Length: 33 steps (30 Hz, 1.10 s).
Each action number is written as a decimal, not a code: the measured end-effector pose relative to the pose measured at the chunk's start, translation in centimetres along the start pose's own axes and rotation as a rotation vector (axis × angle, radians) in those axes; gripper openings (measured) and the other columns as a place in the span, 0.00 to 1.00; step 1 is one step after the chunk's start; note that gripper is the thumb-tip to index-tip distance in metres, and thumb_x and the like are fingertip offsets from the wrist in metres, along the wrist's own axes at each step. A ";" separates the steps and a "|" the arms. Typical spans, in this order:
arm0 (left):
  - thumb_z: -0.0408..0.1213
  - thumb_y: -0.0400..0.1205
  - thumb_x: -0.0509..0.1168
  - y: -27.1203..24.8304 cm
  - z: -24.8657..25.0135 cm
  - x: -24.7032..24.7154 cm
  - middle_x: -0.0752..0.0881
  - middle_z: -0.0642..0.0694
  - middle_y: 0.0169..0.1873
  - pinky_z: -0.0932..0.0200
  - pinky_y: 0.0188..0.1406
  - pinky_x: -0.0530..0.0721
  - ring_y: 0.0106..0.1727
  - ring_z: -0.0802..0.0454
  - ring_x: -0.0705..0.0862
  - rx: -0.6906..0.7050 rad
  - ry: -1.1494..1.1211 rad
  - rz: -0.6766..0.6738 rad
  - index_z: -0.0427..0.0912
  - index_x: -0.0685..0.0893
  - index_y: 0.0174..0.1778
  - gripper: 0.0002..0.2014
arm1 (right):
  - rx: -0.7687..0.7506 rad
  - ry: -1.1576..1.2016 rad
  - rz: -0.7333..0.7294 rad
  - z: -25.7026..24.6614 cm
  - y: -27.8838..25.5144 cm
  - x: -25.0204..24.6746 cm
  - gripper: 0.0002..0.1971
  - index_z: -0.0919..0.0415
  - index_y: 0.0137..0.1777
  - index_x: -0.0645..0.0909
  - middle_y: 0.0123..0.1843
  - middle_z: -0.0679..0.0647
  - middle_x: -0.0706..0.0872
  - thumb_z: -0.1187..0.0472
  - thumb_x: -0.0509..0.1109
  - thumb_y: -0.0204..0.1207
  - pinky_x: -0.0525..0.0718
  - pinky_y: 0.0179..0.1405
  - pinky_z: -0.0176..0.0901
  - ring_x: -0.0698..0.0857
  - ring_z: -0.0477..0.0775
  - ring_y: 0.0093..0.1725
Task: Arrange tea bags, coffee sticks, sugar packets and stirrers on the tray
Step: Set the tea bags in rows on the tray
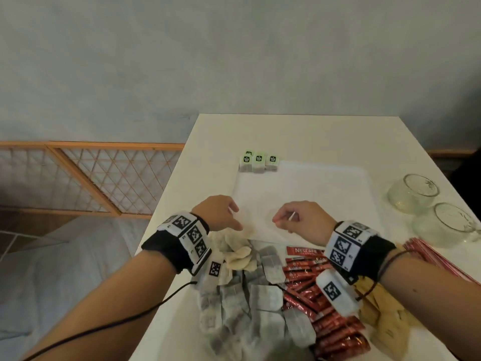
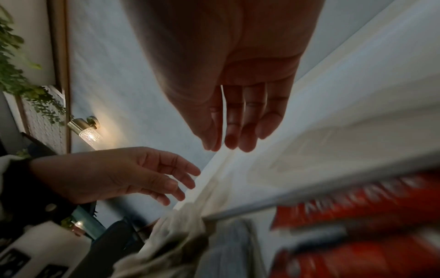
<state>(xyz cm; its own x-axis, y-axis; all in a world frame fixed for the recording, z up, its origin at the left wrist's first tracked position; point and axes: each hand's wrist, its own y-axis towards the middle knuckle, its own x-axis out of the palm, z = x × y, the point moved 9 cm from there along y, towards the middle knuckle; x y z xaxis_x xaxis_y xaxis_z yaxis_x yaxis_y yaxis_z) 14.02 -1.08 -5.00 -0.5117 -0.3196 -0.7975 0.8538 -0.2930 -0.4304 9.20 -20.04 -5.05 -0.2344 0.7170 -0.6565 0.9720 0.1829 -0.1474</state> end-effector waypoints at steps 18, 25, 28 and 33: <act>0.56 0.72 0.76 -6.1 4.0 4.9 0.79 0.50 0.62 0.50 0.61 0.82 0.59 0.50 0.80 0.165 0.158 0.003 0.49 0.78 0.64 0.28 | -0.045 0.040 0.128 -1.1 -5.5 2.8 0.07 0.51 0.38 0.83 0.32 0.40 0.83 0.54 0.78 0.73 0.73 0.34 0.29 0.78 0.36 0.28; 0.52 0.80 0.68 -5.9 2.4 6.3 0.80 0.51 0.63 0.53 0.58 0.80 0.64 0.49 0.80 0.125 0.360 0.097 0.53 0.79 0.68 0.21 | 0.004 0.045 0.179 1.3 -7.0 1.9 0.05 0.50 0.39 0.84 0.29 0.40 0.82 0.54 0.76 0.74 0.71 0.32 0.24 0.78 0.31 0.29; 0.40 0.83 0.60 -6.0 3.1 5.1 0.84 0.51 0.43 0.59 0.39 0.77 0.49 0.48 0.85 0.130 0.318 0.192 0.48 0.87 0.49 0.09 | 0.020 0.033 0.206 2.0 -7.3 1.6 0.05 0.51 0.40 0.85 0.32 0.41 0.84 0.53 0.76 0.74 0.72 0.32 0.22 0.79 0.34 0.31; 0.43 0.85 0.61 -5.2 2.9 3.7 0.80 0.48 0.36 0.58 0.34 0.73 0.40 0.46 0.81 0.103 0.160 0.220 0.43 0.77 0.37 0.11 | 0.041 0.139 0.255 2.5 -7.4 0.1 0.07 0.53 0.37 0.83 0.29 0.46 0.85 0.54 0.76 0.75 0.76 0.33 0.25 0.83 0.41 0.30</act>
<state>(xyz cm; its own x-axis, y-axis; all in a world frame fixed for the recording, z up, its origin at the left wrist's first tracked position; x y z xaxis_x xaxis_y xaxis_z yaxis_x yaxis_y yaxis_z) 7.42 -3.31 -4.46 -0.2869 -0.2415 -0.9270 0.9240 -0.3250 -0.2013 2.04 -23.01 -5.93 0.0208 0.8219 -0.5692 0.9989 -0.0406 -0.0220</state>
